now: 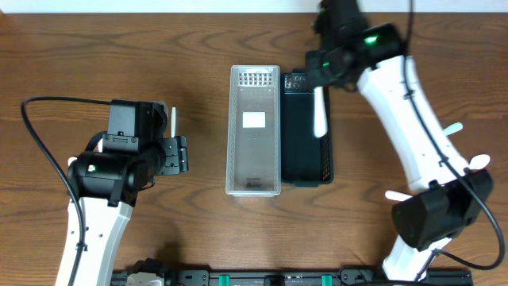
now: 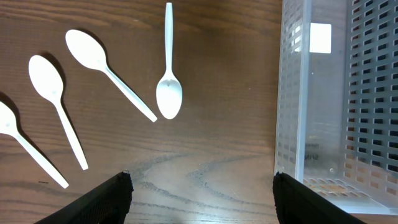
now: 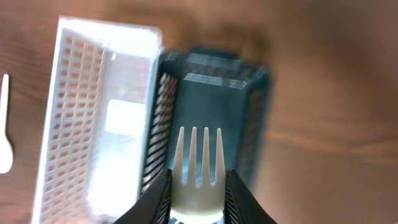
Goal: Pack container
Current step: 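Drop the fork into the dark green basket and withdraw right gripper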
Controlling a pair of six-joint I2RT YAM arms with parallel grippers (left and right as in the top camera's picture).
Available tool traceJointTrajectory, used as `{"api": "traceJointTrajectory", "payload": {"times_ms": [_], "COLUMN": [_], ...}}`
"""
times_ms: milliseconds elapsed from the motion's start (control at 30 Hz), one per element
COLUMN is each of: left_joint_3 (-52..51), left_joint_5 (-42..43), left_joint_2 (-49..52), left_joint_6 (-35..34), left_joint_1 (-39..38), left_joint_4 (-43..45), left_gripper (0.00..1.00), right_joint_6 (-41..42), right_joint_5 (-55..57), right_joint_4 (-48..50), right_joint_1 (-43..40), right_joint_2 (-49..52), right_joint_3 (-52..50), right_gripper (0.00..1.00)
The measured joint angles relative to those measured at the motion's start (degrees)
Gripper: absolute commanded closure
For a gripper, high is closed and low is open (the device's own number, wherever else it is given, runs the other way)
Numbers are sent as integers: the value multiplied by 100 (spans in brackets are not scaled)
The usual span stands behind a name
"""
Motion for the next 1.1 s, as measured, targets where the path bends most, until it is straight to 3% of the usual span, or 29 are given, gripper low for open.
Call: {"api": "traceJointTrajectory", "payload": {"times_ms": [167, 267, 400, 433, 533, 600, 633, 667, 900, 1100], "left_joint_3": [0, 0, 0, 0, 0, 0, 0, 0, 2, 2], "left_joint_5": [0, 0, 0, 0, 0, 2, 2, 2, 0, 2], "left_joint_2": [0, 0, 0, 0, 0, 0, 0, 0, 0, 0], "left_joint_6": [0, 0, -2, 0, 0, 0, 0, -2, 0, 0], "left_joint_1": [0, 0, 0, 0, 0, 0, 0, 0, 0, 0], "left_joint_4": [-26, -31, -35, -35, -35, -37, -39, -39, -39, -39], "left_gripper": [25, 25, 24, 24, 24, 24, 24, 24, 24, 24], "right_joint_6": [846, 1075, 1226, 1248, 1207, 1086, 979, 916, 656, 1646], "right_joint_5": [74, 90, 107, 107, 107, 103, 94, 92, 251, 431], "right_joint_4": [356, 586, 715, 748, 907, 894, 828, 778, 157, -691], "right_joint_1": [232, 236, 236, 236, 236, 236, 229, 223, -337, -2009], "right_joint_2": [33, 92, 142, 142, 142, 142, 144, 144, 98, -149], "right_joint_3": [-970, -1576, -2004, -2035, -2022, -1937, -1818, -1685, 90, 466], "right_gripper": [98, 82, 77, 72, 40, 25, 9, 1, 1, 1]}}
